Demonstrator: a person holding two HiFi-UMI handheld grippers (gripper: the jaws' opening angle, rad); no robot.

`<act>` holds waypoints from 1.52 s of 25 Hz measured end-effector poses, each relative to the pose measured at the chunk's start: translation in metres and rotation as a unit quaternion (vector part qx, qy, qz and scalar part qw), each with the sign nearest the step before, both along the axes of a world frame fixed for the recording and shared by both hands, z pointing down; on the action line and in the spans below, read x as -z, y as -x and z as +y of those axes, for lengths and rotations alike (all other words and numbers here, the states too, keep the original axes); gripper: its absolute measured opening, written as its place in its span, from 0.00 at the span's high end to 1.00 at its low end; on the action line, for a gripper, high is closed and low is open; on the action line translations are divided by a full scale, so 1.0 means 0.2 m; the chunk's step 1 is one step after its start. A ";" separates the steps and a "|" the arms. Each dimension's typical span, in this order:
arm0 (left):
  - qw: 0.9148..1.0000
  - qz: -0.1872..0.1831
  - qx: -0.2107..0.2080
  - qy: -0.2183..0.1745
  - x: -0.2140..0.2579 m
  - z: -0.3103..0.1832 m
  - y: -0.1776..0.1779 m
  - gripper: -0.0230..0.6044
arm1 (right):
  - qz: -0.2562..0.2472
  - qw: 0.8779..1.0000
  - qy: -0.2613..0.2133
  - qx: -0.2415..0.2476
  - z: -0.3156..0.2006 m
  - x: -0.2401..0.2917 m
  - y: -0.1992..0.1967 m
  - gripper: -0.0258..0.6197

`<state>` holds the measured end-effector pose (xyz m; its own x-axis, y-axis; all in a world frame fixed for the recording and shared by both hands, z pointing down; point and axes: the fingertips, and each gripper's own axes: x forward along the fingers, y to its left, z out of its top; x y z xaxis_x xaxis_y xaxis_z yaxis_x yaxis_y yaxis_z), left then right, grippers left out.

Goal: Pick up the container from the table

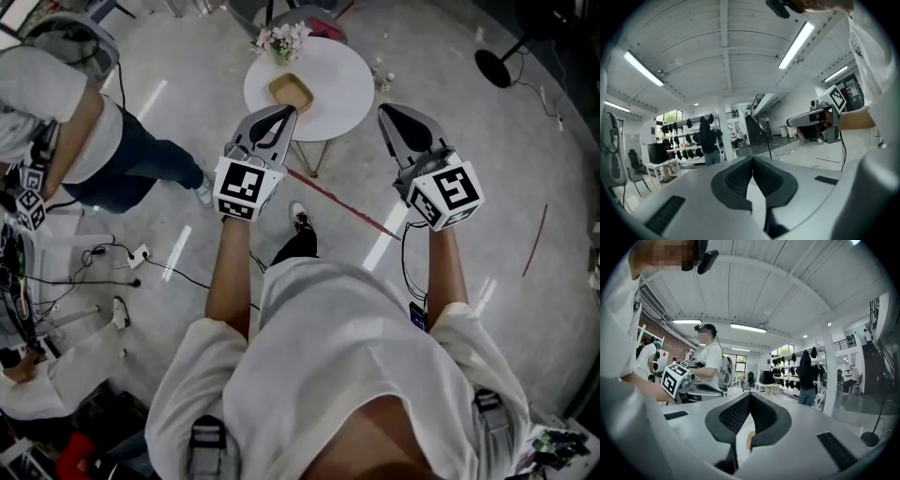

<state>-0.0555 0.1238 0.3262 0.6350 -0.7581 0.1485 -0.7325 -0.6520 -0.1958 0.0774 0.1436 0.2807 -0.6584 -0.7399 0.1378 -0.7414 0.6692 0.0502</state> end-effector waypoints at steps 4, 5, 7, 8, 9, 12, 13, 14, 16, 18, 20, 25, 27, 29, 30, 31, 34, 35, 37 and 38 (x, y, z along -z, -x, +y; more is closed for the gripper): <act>1.000 -0.001 0.001 -0.012 0.04 -0.28 0.07 0.94 | 0.015 1.000 -0.010 0.008 -0.25 0.01 0.07 0.94; 1.000 -0.001 0.004 -0.013 0.07 -0.33 0.08 0.94 | 0.017 1.000 -0.010 0.009 -0.30 0.03 0.08 0.94; 1.000 -0.002 0.007 -0.011 0.10 -0.42 0.10 0.94 | 0.016 1.000 -0.006 0.005 -0.39 0.04 0.08 0.94; 1.000 -0.003 0.006 -0.008 0.10 -0.47 0.11 0.94 | 0.013 1.000 -0.002 -0.001 -0.44 0.04 0.08 0.94; 1.000 -0.005 0.005 -0.004 0.09 -0.51 0.13 0.94 | 0.010 1.000 0.001 -0.007 -0.48 0.03 0.07 0.94; 1.000 -0.009 0.006 0.020 -0.03 -0.64 0.17 0.94 | 0.012 1.000 0.016 -0.023 -0.61 -0.06 0.08 0.94; 0.999 -0.009 0.006 0.032 -0.09 -0.68 0.17 0.94 | 0.017 0.999 0.023 -0.025 -0.66 -0.11 0.08 0.94; 0.999 -0.007 0.005 0.043 -0.14 -0.72 0.17 0.94 | 0.021 0.999 0.032 -0.026 -0.71 -0.15 0.08 0.94; 0.998 -0.004 0.003 0.069 -0.26 -0.80 0.14 0.94 | 0.026 0.998 0.051 -0.021 -0.82 -0.25 0.07 0.94; 0.995 -0.010 0.005 0.101 -0.41 -0.87 0.11 0.93 | 0.032 0.997 0.071 -0.010 -0.91 -0.37 0.06 0.94; 0.991 -0.030 0.006 0.134 -0.59 -0.92 0.06 0.83 | 0.043 0.995 0.085 0.001 -0.99 -0.48 0.04 0.94; 0.974 -0.105 -0.005 0.201 -1.05 -0.97 -0.06 0.78 | 0.055 0.990 0.129 0.015 -1.10 -0.74 -0.04 0.94; 0.964 -0.129 -0.018 0.233 -1.23 -0.98 -0.12 0.75 | 0.059 0.987 0.150 0.018 -1.12 -0.84 -0.07 0.94; 0.952 -0.154 -0.036 0.262 -1.40 -0.98 -0.18 0.73 | 0.066 0.984 0.164 0.019 -1.14 -0.93 -0.11 0.94; 0.946 -0.165 -0.045 0.276 -1.48 -0.97 -0.20 0.73 | 0.069 0.983 0.171 0.019 -1.14 -0.96 -0.13 0.94; 0.939 -0.174 -0.052 0.291 -1.56 -0.96 -0.23 0.73 | 0.071 0.982 0.176 0.019 -1.13 -1.00 -0.15 0.94; 0.921 -0.193 -0.065 0.333 -1.76 -0.95 -0.27 0.73 | 0.077 0.978 0.192 0.014 -1.13 -1.07 -0.21 0.94; 0.915 -0.200 -0.066 0.345 -1.82 -0.96 -0.27 0.73 | 0.077 0.977 0.197 0.011 -1.13 -1.10 -0.23 0.94; 0.903 -0.220 -0.067 0.363 -1.94 -0.97 -0.27 0.73 | 0.078 0.975 0.206 0.007 -1.13 -1.14 -0.27 0.94; 0.897 -0.232 -0.069 0.369 -1.99 -0.98 -0.27 0.73 | 0.078 0.975 0.210 0.005 -1.13 -1.16 -0.28 0.94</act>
<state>-0.0020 -0.0716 0.7239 0.4554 -0.2623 0.8508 -0.5857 -0.8080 0.0643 0.1340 -0.0830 0.5127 -0.6118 -0.5904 0.5264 -0.7400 0.6622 -0.1174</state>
